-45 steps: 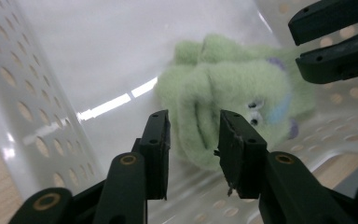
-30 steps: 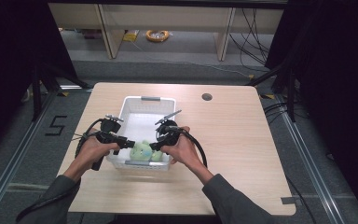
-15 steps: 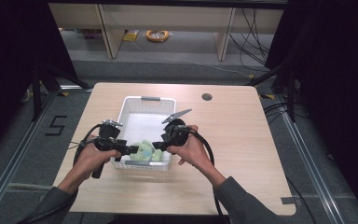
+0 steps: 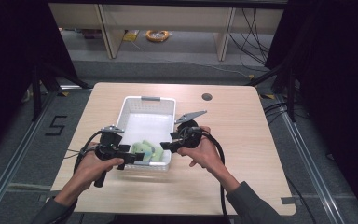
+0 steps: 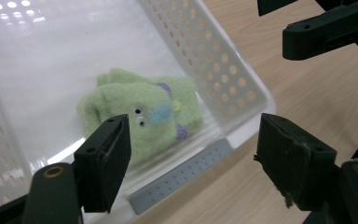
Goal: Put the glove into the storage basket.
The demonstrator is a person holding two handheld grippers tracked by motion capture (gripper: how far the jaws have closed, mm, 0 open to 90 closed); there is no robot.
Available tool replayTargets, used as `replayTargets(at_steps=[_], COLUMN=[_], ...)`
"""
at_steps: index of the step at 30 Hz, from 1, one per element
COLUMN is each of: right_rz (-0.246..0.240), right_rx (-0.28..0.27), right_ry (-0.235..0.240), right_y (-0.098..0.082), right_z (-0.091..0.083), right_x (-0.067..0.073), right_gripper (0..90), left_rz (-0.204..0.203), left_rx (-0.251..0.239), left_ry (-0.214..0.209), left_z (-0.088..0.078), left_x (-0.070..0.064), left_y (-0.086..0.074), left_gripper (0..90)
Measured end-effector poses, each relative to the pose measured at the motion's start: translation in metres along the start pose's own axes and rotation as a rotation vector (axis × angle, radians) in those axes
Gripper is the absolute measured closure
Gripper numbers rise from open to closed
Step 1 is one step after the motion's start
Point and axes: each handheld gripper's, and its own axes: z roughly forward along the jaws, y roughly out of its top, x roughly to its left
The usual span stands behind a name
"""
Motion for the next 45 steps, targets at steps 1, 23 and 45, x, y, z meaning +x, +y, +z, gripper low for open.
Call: replayTargets(at_steps=[1,23,45], right_rz=[-0.007,0.059,0.076], right_rx=[-0.006,-0.083,-0.147], right_ry=[0.0,-0.022,-0.032], right_y=[-0.001,-0.044,-0.091], right_z=[-0.001,-0.051,-0.074], right_x=[-0.001,-0.02,-0.023], right_gripper=[40.7,35.5,22.2], left_rz=[0.005,0.055,0.085], left_rx=[-0.001,-0.063,-0.08], left_ry=[-0.002,-0.123,-0.185], left_z=[-0.001,0.001,0.02], left_x=[-0.002,-0.051,-0.068], left_y=[-0.001,-0.032,-0.068], left_gripper=[25.0,22.8,15.8])
